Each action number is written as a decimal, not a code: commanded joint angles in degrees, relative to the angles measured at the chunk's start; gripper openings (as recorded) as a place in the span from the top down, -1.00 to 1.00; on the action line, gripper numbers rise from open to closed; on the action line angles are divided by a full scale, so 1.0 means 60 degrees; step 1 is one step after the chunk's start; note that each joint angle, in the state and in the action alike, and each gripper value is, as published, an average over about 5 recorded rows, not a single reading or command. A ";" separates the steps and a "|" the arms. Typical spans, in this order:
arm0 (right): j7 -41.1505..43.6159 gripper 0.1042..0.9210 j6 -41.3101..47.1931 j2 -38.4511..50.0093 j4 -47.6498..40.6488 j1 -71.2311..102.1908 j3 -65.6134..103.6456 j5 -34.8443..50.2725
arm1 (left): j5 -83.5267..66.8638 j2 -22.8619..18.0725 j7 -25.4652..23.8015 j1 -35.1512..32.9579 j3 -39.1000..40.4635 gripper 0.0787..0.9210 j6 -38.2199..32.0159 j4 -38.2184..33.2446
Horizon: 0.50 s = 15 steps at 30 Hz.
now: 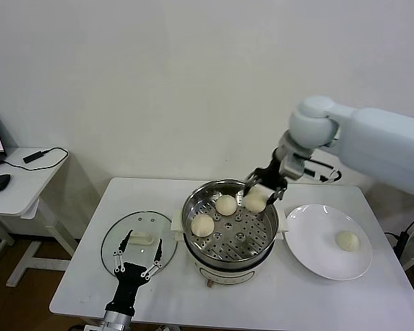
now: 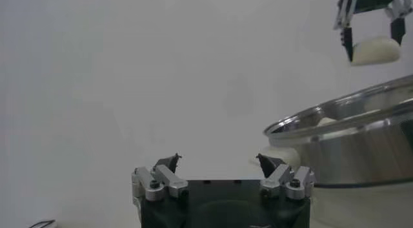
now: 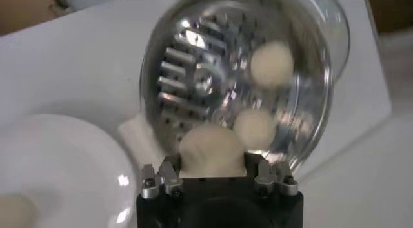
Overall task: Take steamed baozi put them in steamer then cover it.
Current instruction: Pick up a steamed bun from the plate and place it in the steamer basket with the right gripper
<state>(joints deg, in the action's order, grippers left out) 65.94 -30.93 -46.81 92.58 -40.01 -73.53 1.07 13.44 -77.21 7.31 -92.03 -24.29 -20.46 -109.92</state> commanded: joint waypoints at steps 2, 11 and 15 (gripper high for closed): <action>-0.0349 -0.39 -0.1348 -0.0592 0.1642 0.0263 -0.0245 -0.1461 | -0.0012 -0.0011 0.0004 -0.0013 -0.0015 -0.77 0.0002 -0.0019; -0.0290 -0.39 -0.1558 -0.1068 0.1227 0.1069 -0.0252 -0.2126 | -0.0015 -0.0062 0.0135 0.0001 -0.0040 -0.77 0.0030 -0.0007; -0.0264 -0.39 -0.1613 -0.1270 0.0987 0.1325 -0.0224 -0.2250 | -0.0014 -0.0061 0.0161 0.0006 -0.0060 -0.77 0.0025 0.0010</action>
<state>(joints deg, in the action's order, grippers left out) 64.84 -38.34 -52.23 97.77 -34.81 -74.78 -8.99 13.36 -77.61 7.94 -92.00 -24.62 -20.39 -109.96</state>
